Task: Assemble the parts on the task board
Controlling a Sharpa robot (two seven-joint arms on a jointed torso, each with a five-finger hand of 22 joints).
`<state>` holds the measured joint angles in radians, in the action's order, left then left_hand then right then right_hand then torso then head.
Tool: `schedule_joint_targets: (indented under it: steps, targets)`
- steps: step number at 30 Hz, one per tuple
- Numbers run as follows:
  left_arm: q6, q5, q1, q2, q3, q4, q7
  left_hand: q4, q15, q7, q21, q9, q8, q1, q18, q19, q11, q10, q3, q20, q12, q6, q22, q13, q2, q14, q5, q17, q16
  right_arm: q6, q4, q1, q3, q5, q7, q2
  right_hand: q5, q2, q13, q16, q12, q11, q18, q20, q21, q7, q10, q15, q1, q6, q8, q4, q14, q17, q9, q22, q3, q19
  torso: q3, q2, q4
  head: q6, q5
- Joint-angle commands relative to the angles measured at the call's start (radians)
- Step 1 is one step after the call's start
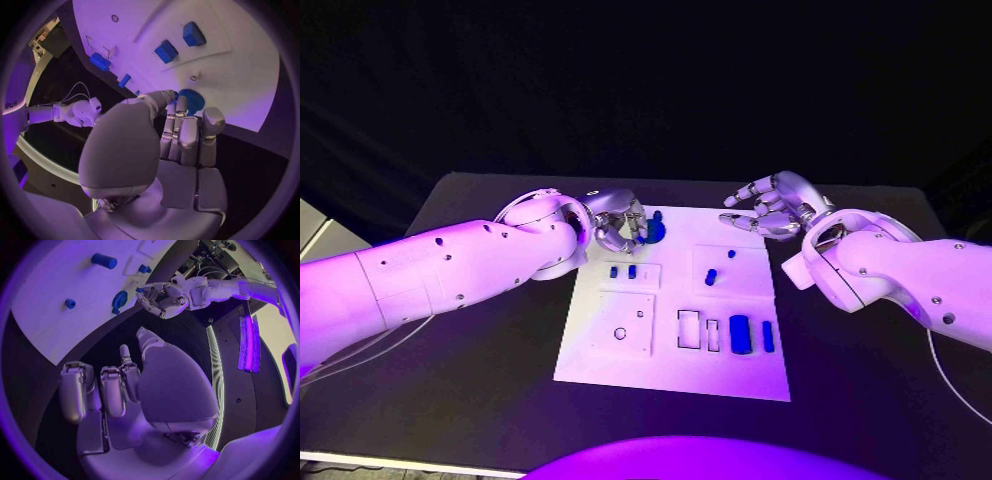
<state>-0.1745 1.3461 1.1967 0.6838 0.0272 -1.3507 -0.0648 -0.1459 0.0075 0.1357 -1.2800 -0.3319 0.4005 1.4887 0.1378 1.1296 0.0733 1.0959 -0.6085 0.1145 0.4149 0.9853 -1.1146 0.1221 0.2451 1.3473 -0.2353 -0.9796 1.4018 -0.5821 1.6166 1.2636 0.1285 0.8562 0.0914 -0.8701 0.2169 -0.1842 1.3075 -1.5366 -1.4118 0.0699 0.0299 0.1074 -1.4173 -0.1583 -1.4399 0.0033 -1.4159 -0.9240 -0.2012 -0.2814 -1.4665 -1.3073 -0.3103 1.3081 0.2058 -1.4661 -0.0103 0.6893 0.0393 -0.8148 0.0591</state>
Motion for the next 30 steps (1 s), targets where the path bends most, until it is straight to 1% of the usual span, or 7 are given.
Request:
schedule_joint_targets:
  steps: [1,7,12,17,21,28,30]
  targets:
    - [0.014,-0.056,0.001,0.019,-0.003,-0.019,0.000,0.006,0.000,0.001,-0.006,-0.002,-0.006,-0.006,-0.017,0.006,0.000,0.009,-0.001,-0.001,-0.005,0.006,-0.001,-0.001,0.000,0.008,-0.002,0.000,0.003,0.016,0.001,-0.001,0.000,0.008,-0.004,-0.001,0.007,-0.006,0.122,0.005,0.005,0.000,0.009,-0.006,0.004,0.004,0.004,-0.006,-0.002,0.004,-0.007,-0.002,-0.080,-0.172,0.001,0.167,0.005,-0.029,0.0000,0.000,0.0020,0.002,0.004]
    - [0.056,-0.061,0.001,0.055,-0.006,-0.030,-0.018,0.006,0.000,0.001,-0.006,-0.002,-0.008,-0.009,-0.017,0.006,-0.001,0.011,-0.001,-0.001,-0.010,0.007,-0.001,-0.001,0.001,0.007,-0.002,0.003,0.002,0.016,0.000,-0.002,0.000,0.009,-0.003,-0.003,0.007,-0.006,0.122,0.005,0.005,0.000,0.009,-0.006,0.004,0.004,0.004,-0.006,-0.002,0.004,-0.007,-0.002,-0.080,-0.172,0.001,0.167,0.005,-0.029,0.0016,0.001,0.0022,0.000,0.006]
    - [0.075,-0.061,0.001,0.063,-0.005,-0.031,-0.024,0.007,0.000,0.000,-0.006,-0.003,-0.009,-0.011,-0.017,0.006,-0.001,0.012,-0.001,-0.001,-0.012,0.008,-0.001,-0.002,0.002,0.006,-0.001,0.007,0.001,0.017,0.000,-0.002,0.000,0.009,-0.003,-0.003,0.007,-0.006,0.122,0.005,0.005,0.000,0.009,-0.006,0.004,0.004,0.004,-0.006,-0.002,0.004,-0.007,-0.002,-0.080,-0.172,0.001,0.167,0.005,-0.029,0.0017,0.002,0.0019,0.000,0.008]
    - [0.087,-0.057,0.001,0.054,-0.003,-0.022,-0.025,0.007,0.000,0.000,-0.006,-0.003,-0.009,-0.011,-0.017,0.006,-0.001,0.012,-0.001,-0.001,-0.012,0.008,-0.001,-0.002,0.002,0.006,-0.001,0.007,0.001,0.017,0.000,-0.003,0.000,0.010,-0.002,-0.001,0.007,-0.006,0.122,0.005,0.005,0.000,0.009,-0.006,0.004,0.004,0.004,-0.006,-0.002,0.004,-0.007,-0.002,-0.080,-0.172,0.001,0.167,0.005,-0.029,0.0017,0.003,0.0001,-0.002,0.009]
    - [0.092,-0.055,-0.001,0.042,0.001,-0.008,-0.025,0.007,0.000,0.000,-0.005,-0.003,-0.009,-0.012,-0.017,0.004,-0.001,0.013,-0.001,0.000,-0.014,0.008,0.001,-0.002,0.002,0.006,-0.001,0.008,0.001,0.017,0.000,-0.003,0.000,0.010,-0.003,0.000,0.007,-0.006,0.122,0.005,0.005,0.000,0.009,-0.006,0.004,0.004,0.004,-0.006,-0.002,0.004,-0.007,-0.002,-0.080,-0.172,0.001,0.167,0.005,-0.029,0.0007,0.004,-0.0017,-0.003,0.009]
    - [0.092,-0.052,-0.005,0.030,0.005,0.018,-0.023,0.008,0.000,0.000,-0.005,-0.003,-0.010,-0.012,-0.017,0.004,-0.001,0.014,-0.001,0.000,-0.015,0.008,0.001,-0.002,0.002,0.005,-0.001,0.010,0.000,0.016,0.000,-0.004,0.000,0.011,-0.002,-0.001,0.008,-0.007,0.121,0.007,0.007,0.000,0.009,-0.006,0.006,0.004,0.005,-0.007,-0.002,0.004,-0.008,-0.002,-0.080,-0.170,0.000,0.166,0.007,-0.028,-0.0008,0.002,-0.0006,-0.004,0.008]
    - [0.093,-0.051,-0.005,0.027,0.006,0.021,-0.023,0.008,0.000,0.000,-0.004,-0.003,-0.011,-0.012,-0.016,0.003,-0.001,0.014,-0.001,0.000,-0.016,0.008,0.002,-0.002,0.002,0.005,-0.001,0.010,0.000,0.016,0.000,-0.004,0.000,0.011,-0.002,-0.001,0.008,-0.007,0.121,0.007,0.007,0.000,0.009,-0.006,0.006,0.004,0.005,-0.007,-0.002,0.004,-0.008,-0.002,-0.080,-0.170,0.000,0.166,0.007,-0.028,-0.0004,0.002,-0.0004,-0.004,0.007]
